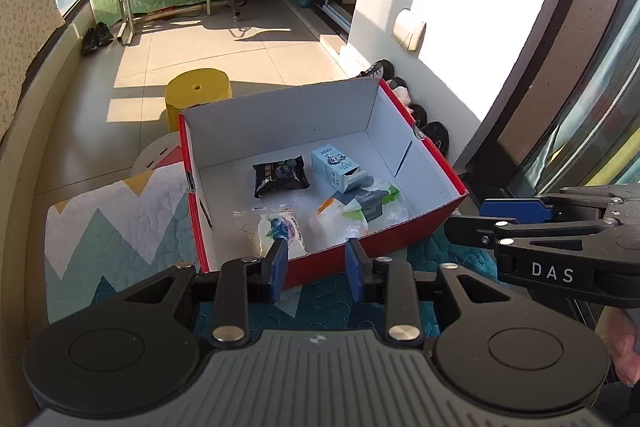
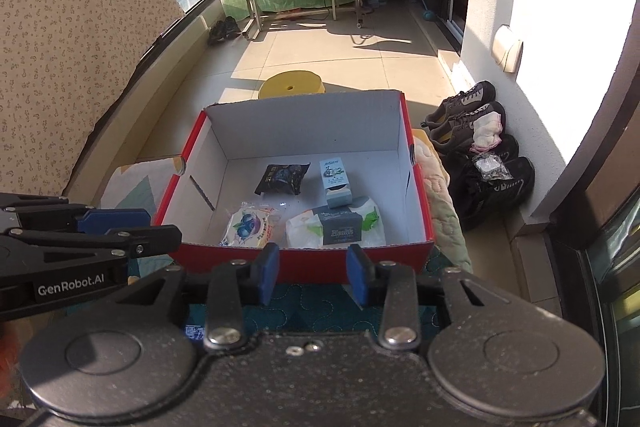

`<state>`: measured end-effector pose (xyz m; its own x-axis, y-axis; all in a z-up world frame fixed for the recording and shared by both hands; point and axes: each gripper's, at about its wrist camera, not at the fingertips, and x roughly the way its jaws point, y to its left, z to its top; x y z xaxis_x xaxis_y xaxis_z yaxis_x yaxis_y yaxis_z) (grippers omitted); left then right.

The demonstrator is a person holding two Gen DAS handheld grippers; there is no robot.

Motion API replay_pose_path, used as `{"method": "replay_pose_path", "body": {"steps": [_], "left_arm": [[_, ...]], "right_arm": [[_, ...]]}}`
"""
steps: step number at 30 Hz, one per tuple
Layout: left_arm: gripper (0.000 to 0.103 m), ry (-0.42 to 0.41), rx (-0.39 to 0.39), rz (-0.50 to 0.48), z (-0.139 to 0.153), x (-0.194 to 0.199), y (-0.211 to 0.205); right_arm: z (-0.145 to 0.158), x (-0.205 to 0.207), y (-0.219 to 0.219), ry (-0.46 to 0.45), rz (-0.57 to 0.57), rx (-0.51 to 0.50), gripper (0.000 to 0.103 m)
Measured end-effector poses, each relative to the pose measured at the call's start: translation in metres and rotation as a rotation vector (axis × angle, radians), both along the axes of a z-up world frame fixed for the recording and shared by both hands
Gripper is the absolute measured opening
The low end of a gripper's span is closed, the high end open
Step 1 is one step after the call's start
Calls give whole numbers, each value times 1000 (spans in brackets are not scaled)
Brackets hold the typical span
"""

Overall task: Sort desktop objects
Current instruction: 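Withdraw both open tools out of the box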

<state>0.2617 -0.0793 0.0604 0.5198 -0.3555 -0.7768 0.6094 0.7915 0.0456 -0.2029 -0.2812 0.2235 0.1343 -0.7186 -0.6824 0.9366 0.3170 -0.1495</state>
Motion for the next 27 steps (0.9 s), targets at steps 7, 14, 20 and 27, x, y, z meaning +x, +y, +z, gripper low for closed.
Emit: {"method": "replay_pose_path", "body": {"steps": [7,14,20,27], "left_arm": [[67,-1,-15,23,-4,-25,21],[67,-3,-14,15,-10,-52,35],[77,-20,-19,9,-17,-76,44],[83,-5,-15,3,-34,-97,49]], "right_arm": [[-9,-12,29,-2,-20,17,43],[-16,-24,56,-24,-39,26,51],[-25,-32,72,-45,-64,36,61],[-39,-37,84,-40,-81,70,61]]}}
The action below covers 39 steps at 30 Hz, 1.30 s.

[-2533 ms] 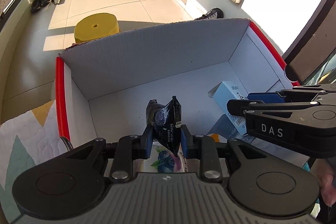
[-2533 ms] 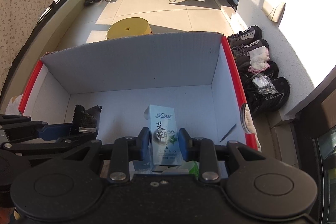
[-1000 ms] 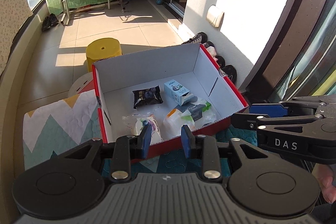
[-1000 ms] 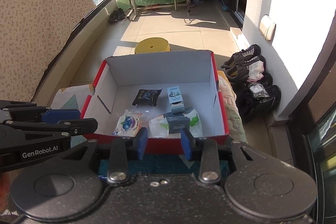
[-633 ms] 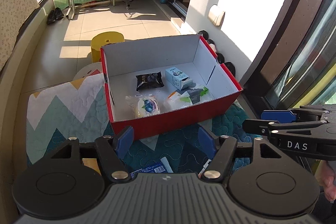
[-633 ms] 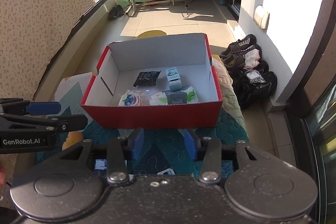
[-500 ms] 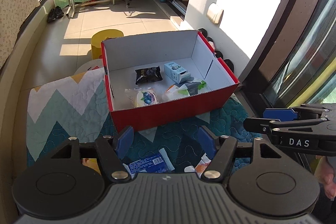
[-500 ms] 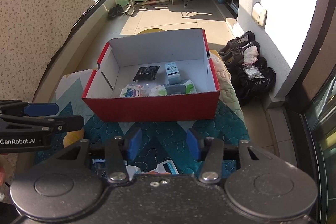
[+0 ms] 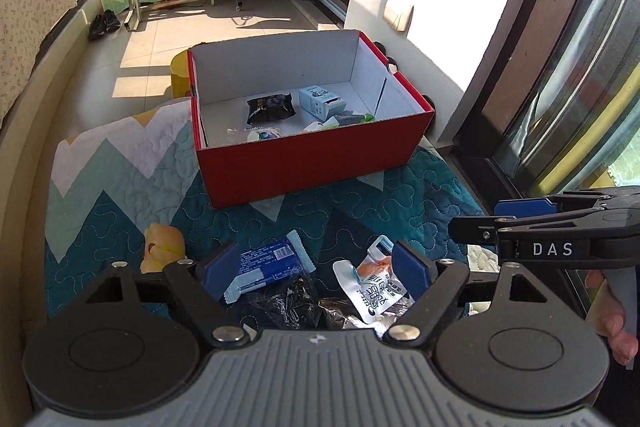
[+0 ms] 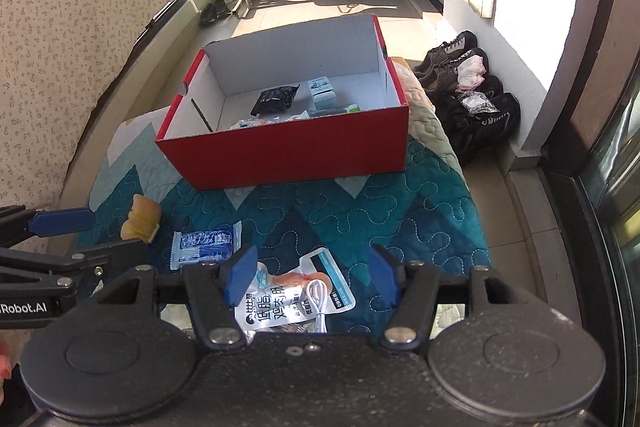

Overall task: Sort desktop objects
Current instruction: 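Withdraw both open tools out of the box, then move left tool toward the silver wrapper while right approaches the white cable bag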

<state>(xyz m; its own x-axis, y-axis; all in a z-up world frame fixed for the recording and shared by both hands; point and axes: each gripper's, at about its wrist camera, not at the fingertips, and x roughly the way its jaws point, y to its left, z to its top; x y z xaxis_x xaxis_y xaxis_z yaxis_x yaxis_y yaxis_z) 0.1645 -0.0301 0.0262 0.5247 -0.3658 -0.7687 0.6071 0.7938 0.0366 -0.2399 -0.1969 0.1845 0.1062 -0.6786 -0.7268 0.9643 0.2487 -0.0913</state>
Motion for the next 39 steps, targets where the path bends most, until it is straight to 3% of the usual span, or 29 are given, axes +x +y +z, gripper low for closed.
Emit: {"method": "replay_pose_path", "body": {"steps": [6,10,29,39], "left_arm": [[89,1,20,-32,-17,-16,3],[102,3,12,-42,-26,-25,5],[102,91,55,-149,-78,-40,-1],[102,54,73,-200,-95,-41,-9]], "right_arm": [[-9,-3,5,2,-16,20,61],[-14,-6,5,0,-29,36,61],[-50,-8,-4,17,-73,128,61],[-75,-11,-18,13,-104,190,61]]}}
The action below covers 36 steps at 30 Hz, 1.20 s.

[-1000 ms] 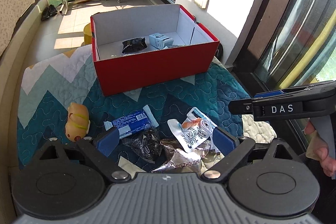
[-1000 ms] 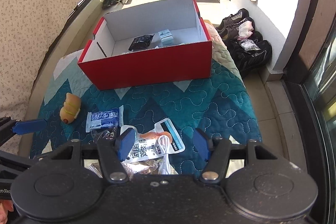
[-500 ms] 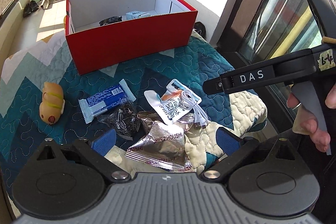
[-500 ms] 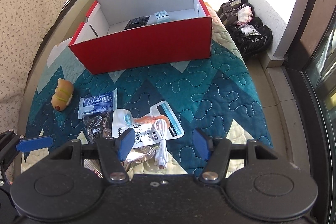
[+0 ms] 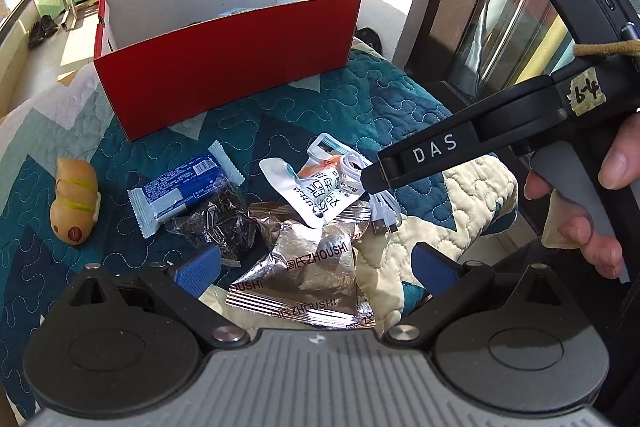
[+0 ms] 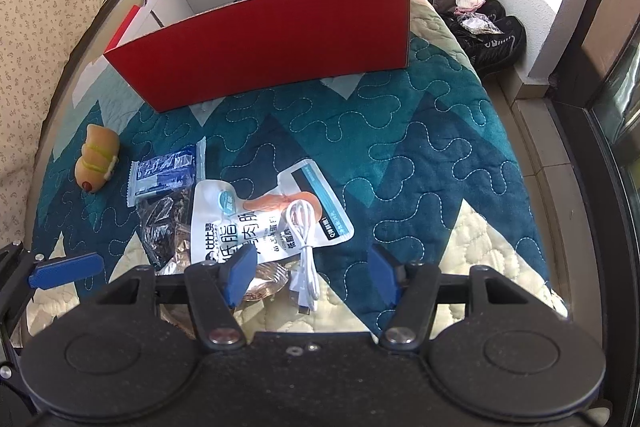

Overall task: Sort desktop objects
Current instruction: 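Move left tool toward the silver wrapper while right approaches the white cable bag, then grasp the silver ZHOUSHI wrapper with left tool while right grasps the white USB cable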

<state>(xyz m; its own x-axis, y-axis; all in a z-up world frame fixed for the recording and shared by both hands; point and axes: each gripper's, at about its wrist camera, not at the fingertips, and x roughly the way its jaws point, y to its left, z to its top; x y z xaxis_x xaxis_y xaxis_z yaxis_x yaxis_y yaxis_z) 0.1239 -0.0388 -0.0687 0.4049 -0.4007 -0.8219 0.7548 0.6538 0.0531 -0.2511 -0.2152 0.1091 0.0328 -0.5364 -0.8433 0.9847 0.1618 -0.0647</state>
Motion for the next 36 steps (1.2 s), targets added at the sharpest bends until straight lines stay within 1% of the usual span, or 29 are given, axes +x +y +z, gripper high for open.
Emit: {"method": "replay_pose_path", "body": {"steps": [10,16,21,23,26,28,29,31,33,34,36], "left_arm": [[102,31,2,-16,-22,8,-2],[101,6,4,-15,-28,12,-2],[101,-29,17,-49,-31,9,-4],[98,-55,32,-69,-33,6,-6],[94,-66,41,-88,-34,4,-8],[86,-71,51,-102,-36,3,-9],[83,-72,57,-109,-36,2,-10],[78,-83,70,-114,-37,1,-11],[74,-80,71,-112,-37,2,-10],[70,-79,72,-109,-37,3,-10],[66,-76,73,-102,-37,5,-10]], "right_arm": [[-20,4,-9,5,-5,50,61],[-26,5,-12,9,0,64,60],[-26,5,-13,6,-9,61,59],[-27,5,-14,6,-11,59,58],[-28,6,-14,8,-3,58,58],[-28,7,-13,9,4,56,55],[-28,8,-13,8,8,56,54],[-28,9,-13,7,10,60,46],[-29,9,-14,8,6,68,42],[-30,9,-14,6,4,71,42],[-29,9,-13,3,0,69,41]]}}
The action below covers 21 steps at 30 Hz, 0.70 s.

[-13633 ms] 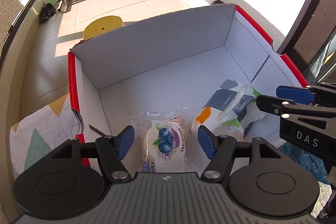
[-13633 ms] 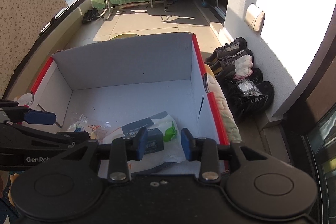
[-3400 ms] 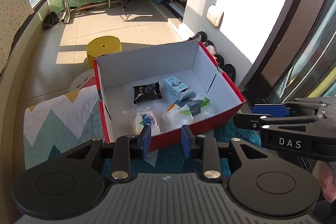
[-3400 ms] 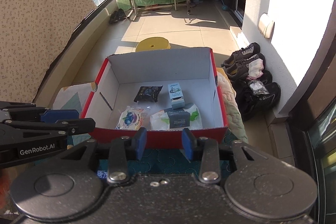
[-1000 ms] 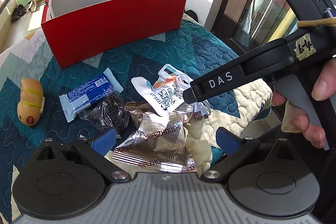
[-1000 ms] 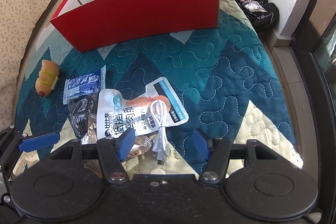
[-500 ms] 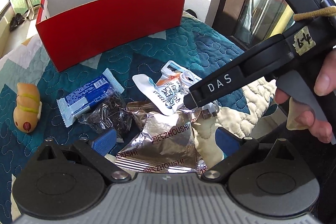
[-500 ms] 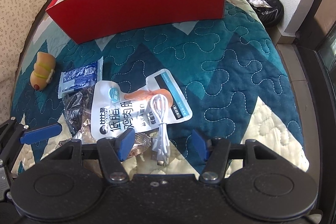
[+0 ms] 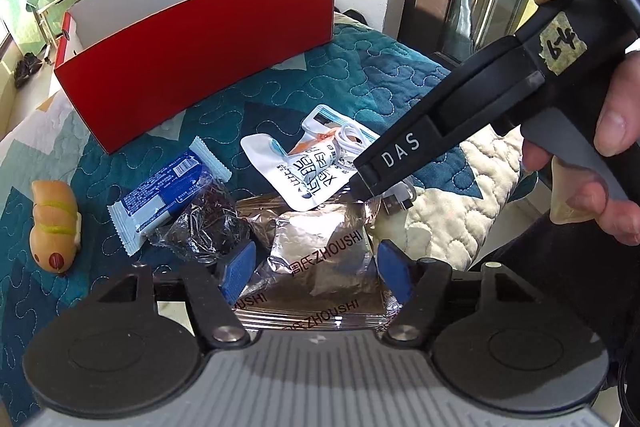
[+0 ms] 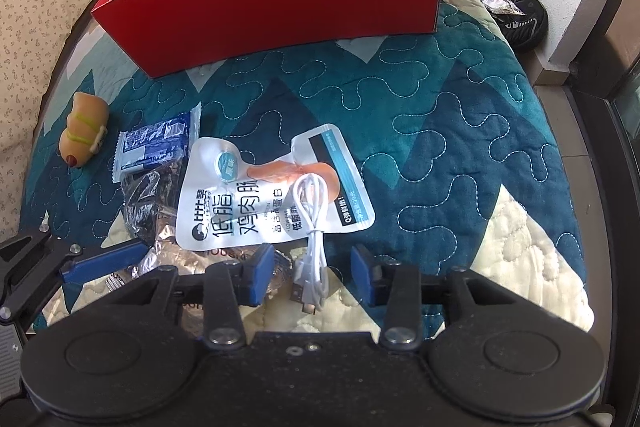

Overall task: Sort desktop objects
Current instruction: 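Grasp the silver ZHOUSHI wrapper with left tool while right grasps the white USB cable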

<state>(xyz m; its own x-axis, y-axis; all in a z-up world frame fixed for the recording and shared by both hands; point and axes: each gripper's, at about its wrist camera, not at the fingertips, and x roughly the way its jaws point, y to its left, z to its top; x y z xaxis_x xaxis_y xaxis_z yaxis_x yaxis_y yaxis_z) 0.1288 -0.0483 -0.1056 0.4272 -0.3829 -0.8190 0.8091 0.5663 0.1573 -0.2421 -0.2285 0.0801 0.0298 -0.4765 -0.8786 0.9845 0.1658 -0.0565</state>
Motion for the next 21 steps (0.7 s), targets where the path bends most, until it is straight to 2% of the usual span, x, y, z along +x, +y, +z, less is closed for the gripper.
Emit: {"method": "replay_pose_path", "body": {"steps": [3,8,13,21], "left_arm": [[64,2,-6,-1,2,1,0],[59,-2,9,-14,3,-1,-2],[54,17,2,0,4,1,-2],[48,44,-10,17,9,3,2]], "right_arm": [[1,1,0,-1,1,1,31],[2,4,1,-2,5,7,25],[5,6,2,-3,15,8,13],[11,8,5,-9,13,1,9]]}}
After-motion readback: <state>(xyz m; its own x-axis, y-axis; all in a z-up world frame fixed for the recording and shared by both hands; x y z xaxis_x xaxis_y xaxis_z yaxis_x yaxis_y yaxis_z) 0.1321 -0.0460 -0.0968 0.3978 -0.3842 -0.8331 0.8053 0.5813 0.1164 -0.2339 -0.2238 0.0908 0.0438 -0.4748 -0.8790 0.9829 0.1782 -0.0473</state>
